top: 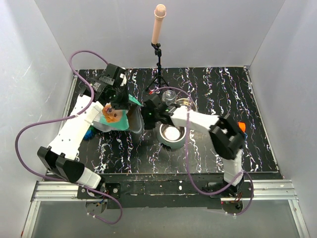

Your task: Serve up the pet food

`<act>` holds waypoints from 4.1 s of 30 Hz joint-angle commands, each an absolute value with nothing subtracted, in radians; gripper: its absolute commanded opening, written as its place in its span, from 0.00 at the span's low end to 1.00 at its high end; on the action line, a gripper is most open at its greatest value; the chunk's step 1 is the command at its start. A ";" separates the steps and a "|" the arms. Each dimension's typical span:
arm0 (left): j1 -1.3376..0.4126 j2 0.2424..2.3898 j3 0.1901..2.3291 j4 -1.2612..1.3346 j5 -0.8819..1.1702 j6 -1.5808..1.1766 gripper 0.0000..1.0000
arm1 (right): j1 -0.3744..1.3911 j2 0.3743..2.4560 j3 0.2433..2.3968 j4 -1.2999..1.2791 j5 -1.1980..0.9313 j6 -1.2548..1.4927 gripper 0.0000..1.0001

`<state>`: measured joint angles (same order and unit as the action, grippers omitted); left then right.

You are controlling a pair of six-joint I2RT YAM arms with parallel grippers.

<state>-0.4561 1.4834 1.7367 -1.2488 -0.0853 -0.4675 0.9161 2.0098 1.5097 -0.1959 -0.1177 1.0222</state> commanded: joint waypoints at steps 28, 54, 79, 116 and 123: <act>-0.468 1.523 1.993 -1.344 0.129 -0.314 0.00 | 0.989 1.660 1.618 -0.477 0.095 0.595 0.59; -0.468 1.425 1.838 -1.325 -0.075 -0.299 0.43 | 0.954 1.861 2.126 -0.721 -0.098 0.770 0.01; -0.488 1.447 1.928 -1.361 -0.230 -0.365 0.00 | 0.919 1.650 2.027 -0.963 0.060 0.552 0.86; -0.488 1.440 1.885 -1.272 -0.002 -0.505 0.00 | -0.276 1.339 0.896 -0.730 -0.236 0.696 0.84; -0.488 1.447 1.878 -1.264 -0.002 -0.508 0.00 | -0.276 1.312 0.851 -0.695 -0.181 0.612 0.85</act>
